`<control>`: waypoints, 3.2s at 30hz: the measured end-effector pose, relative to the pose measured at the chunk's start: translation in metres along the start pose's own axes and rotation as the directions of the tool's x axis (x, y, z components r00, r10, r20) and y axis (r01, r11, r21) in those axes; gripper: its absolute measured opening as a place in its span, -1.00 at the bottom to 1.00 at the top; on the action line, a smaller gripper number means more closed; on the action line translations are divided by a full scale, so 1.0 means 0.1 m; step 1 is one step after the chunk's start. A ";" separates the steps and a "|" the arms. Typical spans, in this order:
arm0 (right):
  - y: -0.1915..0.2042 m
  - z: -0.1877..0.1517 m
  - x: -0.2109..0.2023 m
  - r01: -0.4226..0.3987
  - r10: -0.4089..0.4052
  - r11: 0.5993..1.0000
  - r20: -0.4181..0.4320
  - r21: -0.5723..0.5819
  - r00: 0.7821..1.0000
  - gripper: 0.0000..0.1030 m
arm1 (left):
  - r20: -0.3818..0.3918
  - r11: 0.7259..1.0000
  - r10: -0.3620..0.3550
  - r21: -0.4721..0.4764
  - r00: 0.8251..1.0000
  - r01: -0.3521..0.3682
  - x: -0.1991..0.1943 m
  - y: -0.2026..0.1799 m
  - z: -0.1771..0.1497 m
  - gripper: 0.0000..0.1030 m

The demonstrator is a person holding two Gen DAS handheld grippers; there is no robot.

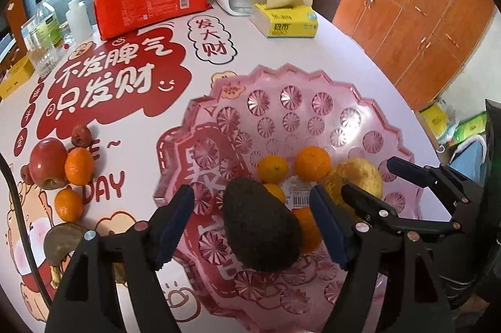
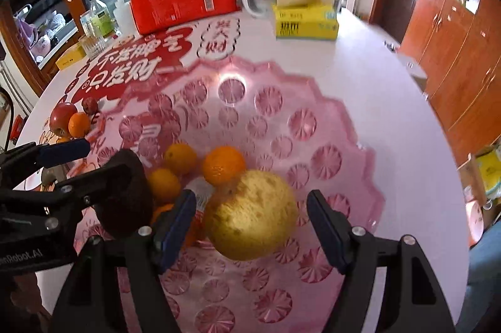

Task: Organize fruits
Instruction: 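Lower the pear into the bowl and open the right gripper while the left gripper releases the avocado, then move the right gripper to the brown banana while the left gripper moves to the red apple, then close the right gripper on the banana while the left gripper closes on the apple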

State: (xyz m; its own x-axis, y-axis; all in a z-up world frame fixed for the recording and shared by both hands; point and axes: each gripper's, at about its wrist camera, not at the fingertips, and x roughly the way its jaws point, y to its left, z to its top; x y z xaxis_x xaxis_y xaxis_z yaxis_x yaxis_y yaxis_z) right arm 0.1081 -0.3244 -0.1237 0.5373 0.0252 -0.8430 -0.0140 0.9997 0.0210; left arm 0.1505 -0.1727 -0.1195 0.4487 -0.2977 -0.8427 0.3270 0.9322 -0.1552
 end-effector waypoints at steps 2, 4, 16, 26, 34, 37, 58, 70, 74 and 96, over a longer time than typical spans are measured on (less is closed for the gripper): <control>0.01 0.02 -0.03 -0.006 0.006 1.000 0.007 0.004 1.000 0.44 | 0.008 1.000 0.008 0.000 1.000 -0.008 -0.05 0.01 0.00 0.45; 0.01 0.02 -0.07 -0.008 0.008 1.000 0.012 0.014 1.000 0.43 | 0.016 1.000 0.010 -0.002 1.000 -0.010 -0.10 0.02 -0.01 0.45; 0.05 -0.04 -0.27 0.011 -0.011 0.997 0.005 0.070 1.000 0.43 | 0.064 1.000 0.027 0.001 0.998 -0.027 -0.49 0.08 -0.10 0.51; 0.27 -0.06 -0.59 0.005 -0.008 0.997 0.042 0.081 0.999 0.43 | 0.100 0.999 0.043 0.005 0.994 -0.044 -0.92 0.26 -0.19 0.52; 0.65 0.02 -0.99 -0.025 0.018 0.998 0.139 0.049 0.990 0.43 | 0.155 0.996 0.073 0.031 0.985 -0.079 -1.44 0.56 -0.19 0.58; 0.81 0.06 -1.07 -0.038 0.031 0.999 0.157 0.037 0.987 0.43 | 0.171 0.994 0.096 0.036 0.981 -0.103 -1.62 0.74 -0.20 0.59; 2.44 0.15 -0.51 -0.110 0.127 0.964 0.059 -0.241 0.990 0.43 | 0.104 0.975 0.165 0.136 0.981 -0.178 -1.77 2.65 0.05 0.59; 2.90 0.02 0.43 -0.106 0.056 0.869 -0.117 -0.483 0.992 0.43 | -0.024 0.983 0.051 0.180 0.998 -0.046 -0.93 2.85 0.03 0.59; 2.94 0.00 0.59 -0.114 0.046 0.854 -0.144 -0.508 0.989 0.43 | -0.054 0.985 0.012 0.172 0.998 -0.003 -0.76 2.87 0.09 0.59; 2.87 -0.03 0.72 -0.278 0.184 0.844 -0.240 -0.459 0.953 -0.34 | -0.157 0.966 -0.010 0.252 0.988 0.050 -0.02 2.65 0.21 0.58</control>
State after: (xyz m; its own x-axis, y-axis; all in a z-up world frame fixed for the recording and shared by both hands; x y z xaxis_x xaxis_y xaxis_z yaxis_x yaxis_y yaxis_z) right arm 0.1404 -0.0356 -0.1795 0.3069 0.2079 -0.9288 -0.5483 0.8363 0.0060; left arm 0.2539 0.0709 -0.1480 0.3097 -0.2709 -0.9114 0.5482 0.8341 -0.0616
